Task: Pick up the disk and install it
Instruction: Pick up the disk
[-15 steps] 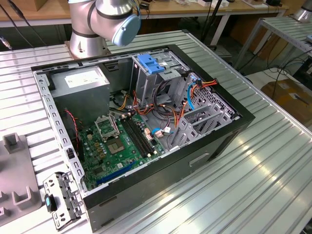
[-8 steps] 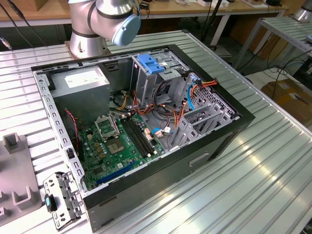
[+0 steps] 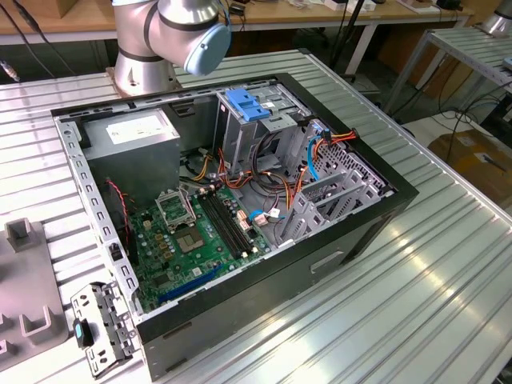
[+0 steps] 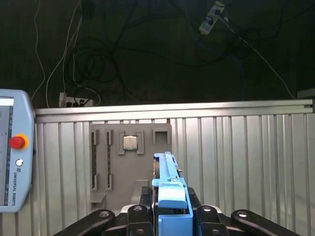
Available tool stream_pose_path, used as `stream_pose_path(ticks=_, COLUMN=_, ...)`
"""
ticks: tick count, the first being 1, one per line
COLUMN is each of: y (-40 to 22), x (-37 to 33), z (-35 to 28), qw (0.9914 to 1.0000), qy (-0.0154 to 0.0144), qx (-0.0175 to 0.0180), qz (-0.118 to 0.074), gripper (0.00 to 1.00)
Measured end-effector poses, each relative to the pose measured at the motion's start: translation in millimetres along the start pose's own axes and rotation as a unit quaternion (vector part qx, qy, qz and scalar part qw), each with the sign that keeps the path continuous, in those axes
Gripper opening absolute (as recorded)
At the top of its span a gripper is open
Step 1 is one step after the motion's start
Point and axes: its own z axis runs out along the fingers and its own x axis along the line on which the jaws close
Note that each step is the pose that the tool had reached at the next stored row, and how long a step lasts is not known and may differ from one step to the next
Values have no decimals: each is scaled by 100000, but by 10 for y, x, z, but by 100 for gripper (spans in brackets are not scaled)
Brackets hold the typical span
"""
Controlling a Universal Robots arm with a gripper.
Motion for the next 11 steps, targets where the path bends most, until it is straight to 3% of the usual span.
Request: stream_pose_path(ticks=11, y=-164, x=-7, z=-1, qw=100000, qy=1, qx=0, qz=-1, gripper=37)
